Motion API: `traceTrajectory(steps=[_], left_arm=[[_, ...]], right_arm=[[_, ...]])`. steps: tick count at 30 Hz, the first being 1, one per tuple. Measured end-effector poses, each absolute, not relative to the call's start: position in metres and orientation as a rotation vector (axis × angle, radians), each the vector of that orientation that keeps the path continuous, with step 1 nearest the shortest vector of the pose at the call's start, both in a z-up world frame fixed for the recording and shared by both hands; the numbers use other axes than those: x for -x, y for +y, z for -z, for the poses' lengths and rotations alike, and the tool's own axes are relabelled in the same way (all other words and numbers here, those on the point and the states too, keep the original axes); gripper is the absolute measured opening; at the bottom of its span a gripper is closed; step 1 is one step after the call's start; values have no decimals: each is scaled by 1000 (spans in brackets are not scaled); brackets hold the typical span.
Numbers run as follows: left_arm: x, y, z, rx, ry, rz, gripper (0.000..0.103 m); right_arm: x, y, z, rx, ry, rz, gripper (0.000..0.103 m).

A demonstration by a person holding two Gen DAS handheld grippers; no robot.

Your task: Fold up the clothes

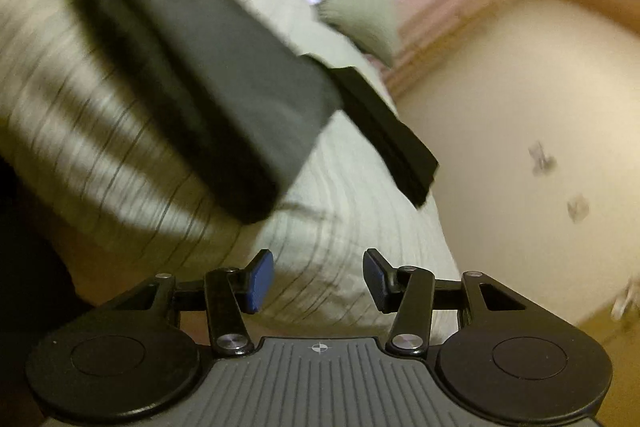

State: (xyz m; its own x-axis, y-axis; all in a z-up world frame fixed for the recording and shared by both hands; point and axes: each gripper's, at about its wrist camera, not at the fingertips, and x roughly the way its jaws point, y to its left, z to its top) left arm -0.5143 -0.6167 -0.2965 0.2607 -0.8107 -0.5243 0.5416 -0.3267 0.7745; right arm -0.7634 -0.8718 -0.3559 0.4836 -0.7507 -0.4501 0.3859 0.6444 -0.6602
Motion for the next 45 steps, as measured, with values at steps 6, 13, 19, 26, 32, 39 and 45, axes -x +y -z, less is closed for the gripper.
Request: traceTrajectory(steps=[6,13,19,26,32,39,45], left_arm=[[492,-663,268,-1071,-107,1445,37],[465,-743,260,-814,138,1557,14],[440,-757,297,-849,307,1532,13],[429,-752,297,-786,362,1533,12],[427,-756,298,-782,369,1540,13],[429,-758,295,-790,361,1520,13],[434,-741,270,-738,365,1517,14]], right_arm=[[734,-873,307,271,652,602,49],[667,-888,306,142,663,452,48],[657,-920,318,4,735,428,48],[623,-979,285,-60,665,458,48],[567,-1064,306,-289,760,453,48],[556,-1076,311,-222,751,502,48],[618,-1009,268,-195,633,444,48]])
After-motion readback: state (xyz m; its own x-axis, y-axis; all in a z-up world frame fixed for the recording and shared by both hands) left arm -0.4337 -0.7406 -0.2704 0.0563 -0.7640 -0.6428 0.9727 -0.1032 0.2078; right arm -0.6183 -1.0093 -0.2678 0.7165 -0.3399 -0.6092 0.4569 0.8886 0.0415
